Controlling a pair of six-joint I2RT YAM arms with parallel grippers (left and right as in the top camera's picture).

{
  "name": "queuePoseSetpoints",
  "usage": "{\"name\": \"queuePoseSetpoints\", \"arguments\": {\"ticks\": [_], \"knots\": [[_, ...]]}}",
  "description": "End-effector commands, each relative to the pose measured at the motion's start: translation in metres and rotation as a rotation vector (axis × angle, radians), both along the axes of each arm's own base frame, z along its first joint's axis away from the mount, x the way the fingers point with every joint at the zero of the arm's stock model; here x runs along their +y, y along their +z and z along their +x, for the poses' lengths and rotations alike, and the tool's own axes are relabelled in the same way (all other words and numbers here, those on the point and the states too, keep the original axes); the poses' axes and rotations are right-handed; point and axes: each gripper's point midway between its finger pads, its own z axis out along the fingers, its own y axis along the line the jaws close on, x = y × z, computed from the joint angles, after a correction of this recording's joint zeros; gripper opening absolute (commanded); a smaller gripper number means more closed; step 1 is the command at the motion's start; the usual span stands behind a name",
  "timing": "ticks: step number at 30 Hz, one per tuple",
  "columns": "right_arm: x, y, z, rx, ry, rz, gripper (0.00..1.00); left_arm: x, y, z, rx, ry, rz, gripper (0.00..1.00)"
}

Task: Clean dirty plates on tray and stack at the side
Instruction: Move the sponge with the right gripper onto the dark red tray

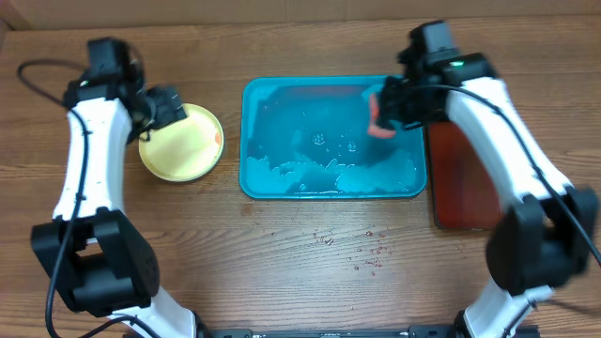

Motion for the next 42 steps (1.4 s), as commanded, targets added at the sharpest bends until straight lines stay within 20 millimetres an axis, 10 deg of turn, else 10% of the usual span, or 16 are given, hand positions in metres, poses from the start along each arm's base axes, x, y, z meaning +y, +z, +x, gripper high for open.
{"name": "queuePoseSetpoints", "arguments": {"ticks": [1,10,21,24,33,42], "knots": [[-0.068,0.062,-0.011,-0.123,-0.145,-0.107,0.04,-0.042,0.038,0.015,-0.090,-0.172,0.072,1.00],[-0.171,0.033,-0.058,0.089,-0.375,-0.262,0.04,-0.129,0.042,0.027,-0.156,-0.385,0.080,1.00],[-0.193,-0.092,-0.071,0.177,-0.432,-0.260,0.04,-0.164,0.048,0.032,-0.206,-0.459,0.066,1.00],[-0.192,-0.105,-0.069,0.176,-0.429,-0.252,0.23,-0.168,0.048,0.031,-0.208,-0.471,0.043,1.00],[-0.171,-0.090,-0.047,0.120,-0.390,-0.115,0.48,-0.170,0.048,0.030,-0.208,-0.475,0.036,1.00],[-0.153,-0.001,-0.028,0.005,-0.318,-0.083,0.49,-0.168,0.048,0.031,-0.207,-0.471,0.043,1.00]]}}
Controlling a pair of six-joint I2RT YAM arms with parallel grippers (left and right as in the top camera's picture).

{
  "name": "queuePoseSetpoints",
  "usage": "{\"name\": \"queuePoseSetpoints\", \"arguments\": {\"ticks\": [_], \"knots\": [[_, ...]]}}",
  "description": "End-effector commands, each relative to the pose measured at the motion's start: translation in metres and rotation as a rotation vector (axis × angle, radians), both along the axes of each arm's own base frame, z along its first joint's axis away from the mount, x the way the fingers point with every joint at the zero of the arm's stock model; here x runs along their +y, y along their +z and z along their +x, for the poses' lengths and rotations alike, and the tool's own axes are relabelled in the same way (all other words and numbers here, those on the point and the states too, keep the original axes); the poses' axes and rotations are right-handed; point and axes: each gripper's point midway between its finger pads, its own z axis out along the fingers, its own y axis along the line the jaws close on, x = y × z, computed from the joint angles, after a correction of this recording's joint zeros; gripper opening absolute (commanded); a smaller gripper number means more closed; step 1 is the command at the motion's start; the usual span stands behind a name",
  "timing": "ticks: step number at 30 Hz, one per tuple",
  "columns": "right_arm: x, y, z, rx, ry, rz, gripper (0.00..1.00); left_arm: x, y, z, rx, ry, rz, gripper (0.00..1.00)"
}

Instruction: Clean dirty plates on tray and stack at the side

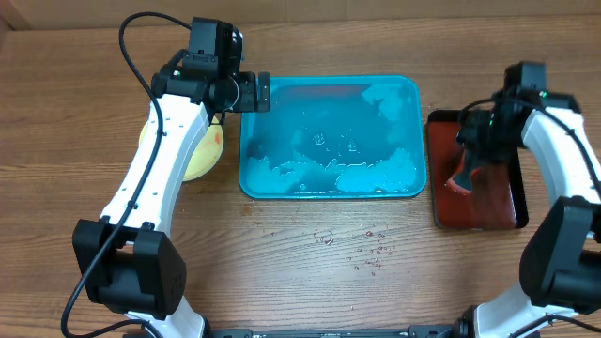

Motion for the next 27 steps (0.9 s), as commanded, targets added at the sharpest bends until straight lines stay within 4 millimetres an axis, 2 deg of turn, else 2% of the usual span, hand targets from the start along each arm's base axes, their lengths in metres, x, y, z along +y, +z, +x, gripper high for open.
{"name": "queuePoseSetpoints", "arguments": {"ticks": [1,4,7,12,13,14,18,22,27], "knots": [[0.016,0.071,0.017,-0.167,0.057,-0.003,0.49,-0.005,0.009,0.001,-0.025,-0.028,0.002,1.00],[0.024,0.114,0.013,-0.244,0.078,-0.020,0.50,-0.005,0.008,0.001,-0.024,-0.030,0.001,1.00],[0.028,0.159,-0.001,-0.332,0.106,-0.040,0.57,-0.005,0.008,0.001,-0.024,-0.030,0.001,1.00],[0.033,0.221,-0.044,-0.455,0.105,-0.057,0.58,-0.005,0.008,0.001,-0.024,-0.030,0.001,1.00],[0.035,0.236,-0.065,-0.486,0.105,-0.061,0.74,-0.005,0.008,0.001,-0.024,-0.030,0.001,1.00],[0.036,0.244,-0.079,-0.499,0.105,-0.064,1.00,-0.005,0.008,0.001,-0.024,-0.030,0.001,1.00],[0.040,0.260,-0.122,-0.527,0.105,-0.068,1.00,-0.005,0.008,0.001,-0.024,-0.030,0.001,1.00],[0.041,0.272,-0.147,-0.566,0.103,-0.080,1.00,-0.005,0.009,0.001,-0.025,-0.030,0.000,1.00],[0.039,0.262,-0.181,-0.500,0.092,-0.101,1.00,-0.005,0.008,0.001,-0.024,-0.030,0.001,1.00]]}}
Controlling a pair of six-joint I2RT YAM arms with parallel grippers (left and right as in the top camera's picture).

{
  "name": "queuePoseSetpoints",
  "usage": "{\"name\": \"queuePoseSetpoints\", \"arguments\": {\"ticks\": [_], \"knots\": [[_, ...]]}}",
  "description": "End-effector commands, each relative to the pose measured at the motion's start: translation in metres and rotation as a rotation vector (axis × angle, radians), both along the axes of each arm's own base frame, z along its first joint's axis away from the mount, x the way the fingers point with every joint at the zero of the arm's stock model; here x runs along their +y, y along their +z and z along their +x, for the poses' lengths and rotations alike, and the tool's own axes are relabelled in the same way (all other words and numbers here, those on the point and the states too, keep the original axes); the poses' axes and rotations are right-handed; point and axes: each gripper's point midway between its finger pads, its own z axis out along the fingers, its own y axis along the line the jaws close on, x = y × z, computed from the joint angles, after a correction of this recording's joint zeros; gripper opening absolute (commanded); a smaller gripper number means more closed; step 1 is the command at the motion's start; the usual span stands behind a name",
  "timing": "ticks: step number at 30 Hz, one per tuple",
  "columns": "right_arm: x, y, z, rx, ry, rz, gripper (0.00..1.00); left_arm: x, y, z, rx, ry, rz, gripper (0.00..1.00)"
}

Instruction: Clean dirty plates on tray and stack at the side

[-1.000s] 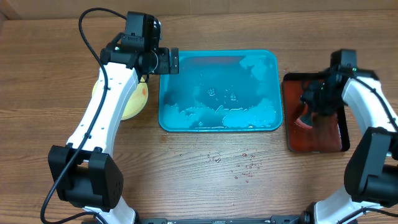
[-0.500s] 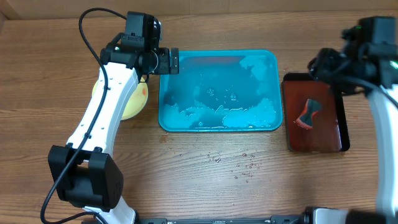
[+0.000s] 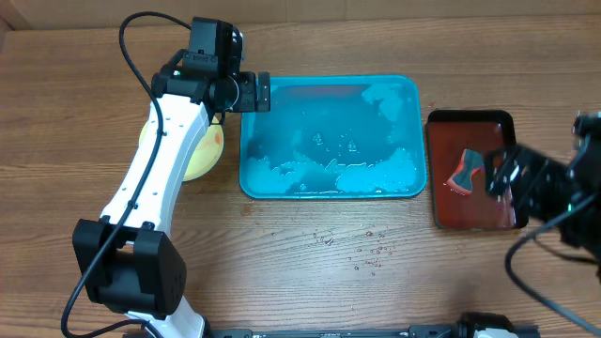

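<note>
The teal tray (image 3: pixel 252 178) holds soapy water and foam, and no plate shows in it. A yellow plate (image 3: pixel 205 155) lies on the table to its left, partly hidden under my left arm. My left gripper (image 3: pixel 260 92) hovers at the tray's far left rim, open and empty. A pink and grey sponge (image 3: pixel 463 171) lies on the dark red tray (image 3: pixel 474 211) at the right. My right gripper (image 3: pixel 499 173) sits just right of the sponge, open and apart from it.
Water drops (image 3: pixel 362 252) speckle the wooden table in front of the teal tray. The right arm's body fills the right edge of the view. The left arm stretches from the front left up to the tray.
My right gripper has let go of the sponge, which now lies on the dark red tray. The right arm has drawn back toward the right edge. The left arm has not moved.
First my left gripper was at the yellow plate beside the tray while my right held the sponge over the tray's far right corner. Then the left gripper stood at the tray's left rim and the right held the sponge on the red tray. Now the sponge lies free.
</note>
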Motion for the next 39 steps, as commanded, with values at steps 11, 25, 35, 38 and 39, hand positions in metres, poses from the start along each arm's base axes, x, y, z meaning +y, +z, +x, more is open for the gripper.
{"name": "queuePoseSetpoints", "arguments": {"ticks": [11,25,35,38,39], "knots": [[-0.028,0.037,0.009,-0.362,-0.092,-0.181,1.00,-0.005,0.009,0.001,-0.025,-0.030,0.000,1.00],[-0.018,-0.059,0.026,-0.883,-0.011,-0.295,1.00,-0.005,0.009,0.001,-0.025,-0.030,0.000,1.00],[-0.004,-0.147,0.031,-0.940,0.039,-0.273,1.00,-0.005,0.009,0.001,-0.025,-0.029,0.000,1.00],[-0.002,-0.165,0.033,-0.897,0.053,-0.265,1.00,-0.005,0.009,0.001,-0.025,-0.029,0.000,1.00],[0.001,-0.171,0.033,-0.873,0.068,-0.257,1.00,-0.005,0.009,0.001,-0.025,-0.029,0.000,1.00]]}}
